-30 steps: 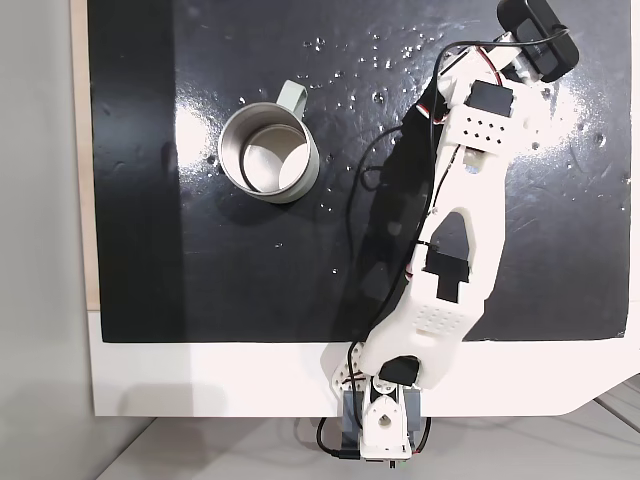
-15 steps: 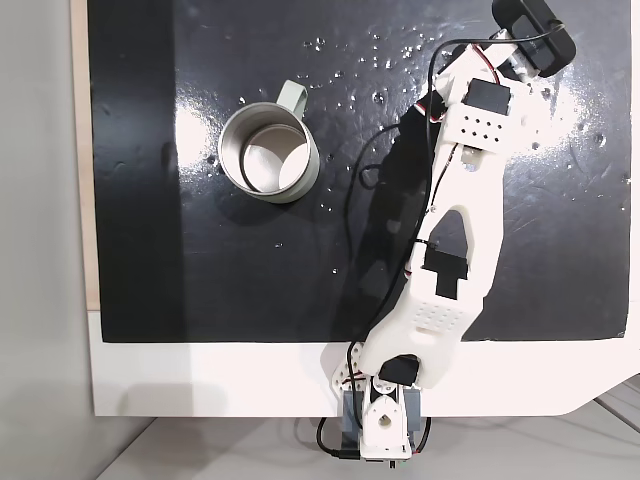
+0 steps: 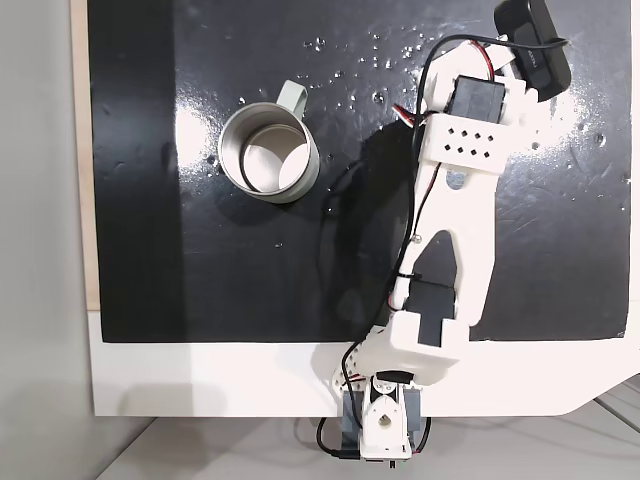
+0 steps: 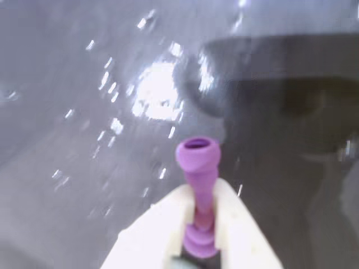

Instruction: Grasp a pengrip and put it in the cup.

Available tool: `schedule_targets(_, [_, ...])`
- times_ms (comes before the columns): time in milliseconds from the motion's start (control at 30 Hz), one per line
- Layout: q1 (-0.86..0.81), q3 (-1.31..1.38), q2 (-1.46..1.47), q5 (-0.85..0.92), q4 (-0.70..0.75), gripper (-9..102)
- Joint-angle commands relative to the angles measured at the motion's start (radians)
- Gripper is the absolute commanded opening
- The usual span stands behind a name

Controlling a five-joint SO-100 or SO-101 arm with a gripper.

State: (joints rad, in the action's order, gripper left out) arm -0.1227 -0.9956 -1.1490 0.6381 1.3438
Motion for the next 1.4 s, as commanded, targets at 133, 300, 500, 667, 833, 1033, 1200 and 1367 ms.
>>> schedule_targets(133, [0.124, 0.060, -0.261, -0.196, 0.133, 2])
schedule_targets(300, [0.232, 0.064, -0.356, -0.350, 0.192, 2])
schedule_targets(500, [0.350, 0.072, -0.411, -0.531, 0.215, 2])
schedule_targets(667, [0.426, 0.074, -0.408, -0.655, 0.221, 3])
schedule_targets(833, [0.534, 0.110, -0.344, -0.684, 0.229, 2])
schedule_targets(1033, [0.597, 0.186, -0.295, -0.712, 0.258, 2])
schedule_targets(1200, [0.603, 0.204, -0.282, -0.716, 0.281, 2])
schedule_targets(1367, [0.595, 0.195, -0.293, -0.724, 0.298, 21])
